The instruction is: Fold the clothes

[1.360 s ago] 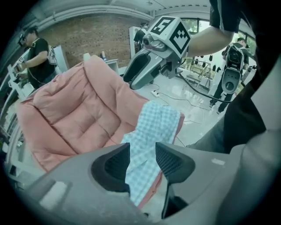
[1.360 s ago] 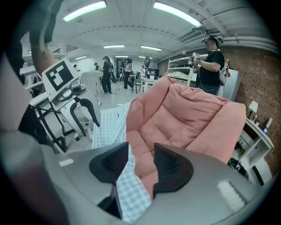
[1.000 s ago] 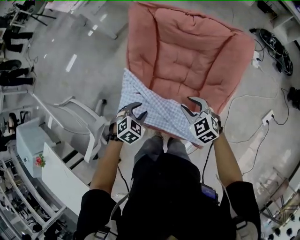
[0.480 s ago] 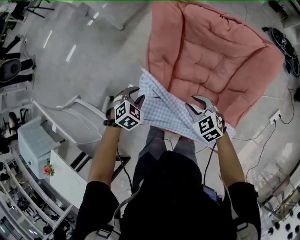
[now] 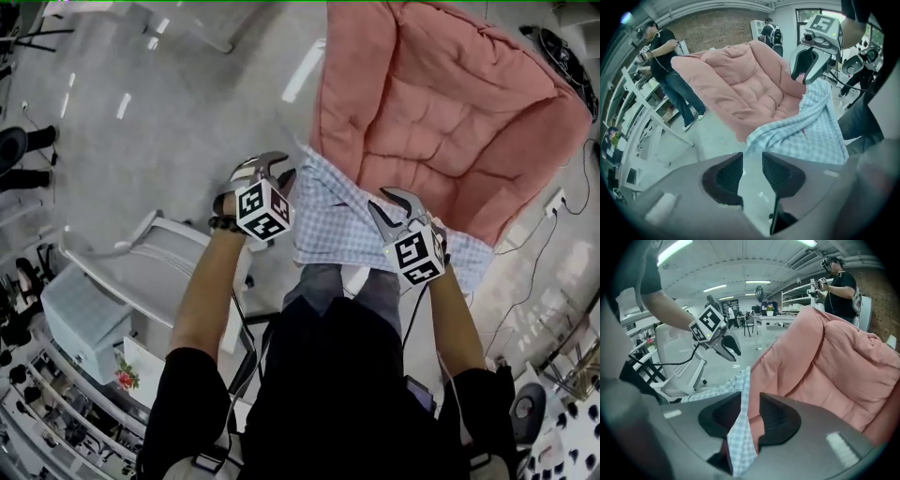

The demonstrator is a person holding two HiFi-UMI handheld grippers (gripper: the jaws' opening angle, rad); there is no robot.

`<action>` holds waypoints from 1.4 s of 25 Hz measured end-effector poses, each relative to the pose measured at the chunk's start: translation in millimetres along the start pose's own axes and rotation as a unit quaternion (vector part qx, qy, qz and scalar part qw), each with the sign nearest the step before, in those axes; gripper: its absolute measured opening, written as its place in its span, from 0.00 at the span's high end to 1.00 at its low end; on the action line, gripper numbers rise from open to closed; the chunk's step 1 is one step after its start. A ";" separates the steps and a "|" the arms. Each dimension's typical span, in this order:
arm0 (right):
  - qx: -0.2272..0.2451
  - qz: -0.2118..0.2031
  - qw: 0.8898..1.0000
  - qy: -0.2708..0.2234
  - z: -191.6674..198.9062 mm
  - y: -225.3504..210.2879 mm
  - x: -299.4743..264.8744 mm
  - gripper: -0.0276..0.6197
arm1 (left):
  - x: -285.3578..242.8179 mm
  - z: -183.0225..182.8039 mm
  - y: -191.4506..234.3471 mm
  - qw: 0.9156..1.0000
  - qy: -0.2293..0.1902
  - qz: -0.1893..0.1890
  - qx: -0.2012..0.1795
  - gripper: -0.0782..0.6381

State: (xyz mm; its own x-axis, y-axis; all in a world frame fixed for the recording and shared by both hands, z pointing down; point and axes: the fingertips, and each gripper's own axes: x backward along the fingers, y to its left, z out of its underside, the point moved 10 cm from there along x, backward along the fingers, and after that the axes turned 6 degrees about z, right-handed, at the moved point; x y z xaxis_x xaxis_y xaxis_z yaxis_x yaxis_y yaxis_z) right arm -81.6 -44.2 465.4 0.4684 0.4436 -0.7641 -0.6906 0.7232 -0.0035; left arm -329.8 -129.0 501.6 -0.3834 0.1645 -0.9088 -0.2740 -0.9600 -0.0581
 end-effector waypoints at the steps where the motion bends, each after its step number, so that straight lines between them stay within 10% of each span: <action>1: -0.004 0.003 1.000 0.004 1.3 0.7 -2.1 0.76 | -6.5 2.7 6.5 1.000 0.003 0.002 -0.011 0.70; 16: -0.073 0.026 0.995 0.065 50.7 5.9 -20.0 0.77 | -89.1 3.8 35.5 0.989 0.026 0.037 -0.139 0.70; 22: -0.069 0.001 0.994 0.084 60.5 12.0 -35.4 0.75 | -90.3 2.0 38.4 0.990 0.015 0.041 -0.133 0.87; 35: 0.017 -0.018 0.991 0.129 78.3 43.0 -87.9 0.71 | -25.9 21.6 39.3 0.997 0.001 -0.004 -0.074 0.88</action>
State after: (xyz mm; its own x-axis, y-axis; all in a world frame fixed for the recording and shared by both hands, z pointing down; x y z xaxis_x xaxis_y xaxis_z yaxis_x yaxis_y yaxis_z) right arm -109.3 -10.7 583.0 0.3335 0.2699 -0.9033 -0.6540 0.7563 -0.0155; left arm -349.7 -166.2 531.8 -0.3801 0.1713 -0.9090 -0.1427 -0.9818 -0.1253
